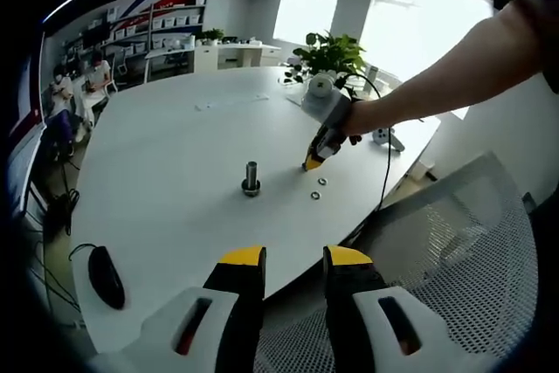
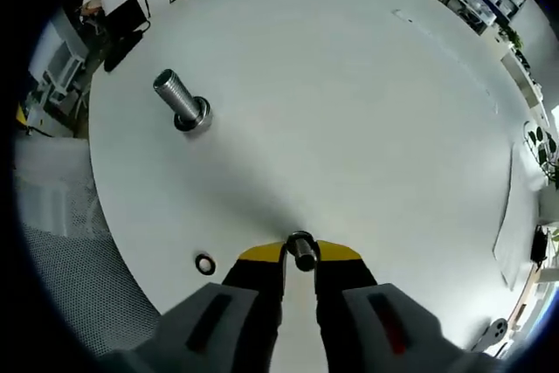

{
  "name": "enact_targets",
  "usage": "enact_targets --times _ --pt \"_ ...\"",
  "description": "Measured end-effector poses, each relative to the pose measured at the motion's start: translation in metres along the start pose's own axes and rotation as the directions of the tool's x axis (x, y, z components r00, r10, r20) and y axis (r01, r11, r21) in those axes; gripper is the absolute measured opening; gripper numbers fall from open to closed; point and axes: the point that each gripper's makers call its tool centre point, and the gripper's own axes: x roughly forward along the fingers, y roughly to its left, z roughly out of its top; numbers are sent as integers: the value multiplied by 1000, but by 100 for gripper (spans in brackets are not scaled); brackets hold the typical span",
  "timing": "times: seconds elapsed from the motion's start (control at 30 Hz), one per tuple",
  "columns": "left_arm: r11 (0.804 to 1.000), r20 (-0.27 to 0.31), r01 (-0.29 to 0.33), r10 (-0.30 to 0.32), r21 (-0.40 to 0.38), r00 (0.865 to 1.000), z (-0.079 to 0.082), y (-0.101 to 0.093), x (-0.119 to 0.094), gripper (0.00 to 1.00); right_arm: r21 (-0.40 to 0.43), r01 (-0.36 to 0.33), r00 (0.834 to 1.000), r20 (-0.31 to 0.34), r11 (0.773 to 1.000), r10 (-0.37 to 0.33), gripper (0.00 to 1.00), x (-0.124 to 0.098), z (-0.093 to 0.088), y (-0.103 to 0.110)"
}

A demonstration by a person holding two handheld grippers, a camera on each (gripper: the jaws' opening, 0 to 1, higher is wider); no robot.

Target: Place the washer onto the threaded stud by aligning its center hole with the stud, sliding it down to the base, and recovering from edge contact or off-axis alignment until the washer reaches the visible bottom stop.

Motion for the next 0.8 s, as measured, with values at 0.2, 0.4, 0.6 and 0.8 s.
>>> enact_targets --times 0.2,0.4,0.6,0.8 --pt "1000 0 -2 2 -1 1000 0 1 0 24 20 -1 1000 -4 1000 1 19 1 -1 0" --pt "1000 -4 1 -1 2 1000 -1 0 0 24 15 4 1000 -3 1000 -4 20 -3 -2 1" --pt "1000 4 9 -9 0 1000 0 -1 0 24 23 7 1000 -17 1000 -6 22 -10 -14 6" --pt "1000 6 18 -18 8 1000 1 -3 -1 24 39 7 1000 -19 999 -6 22 -21 -24 18"
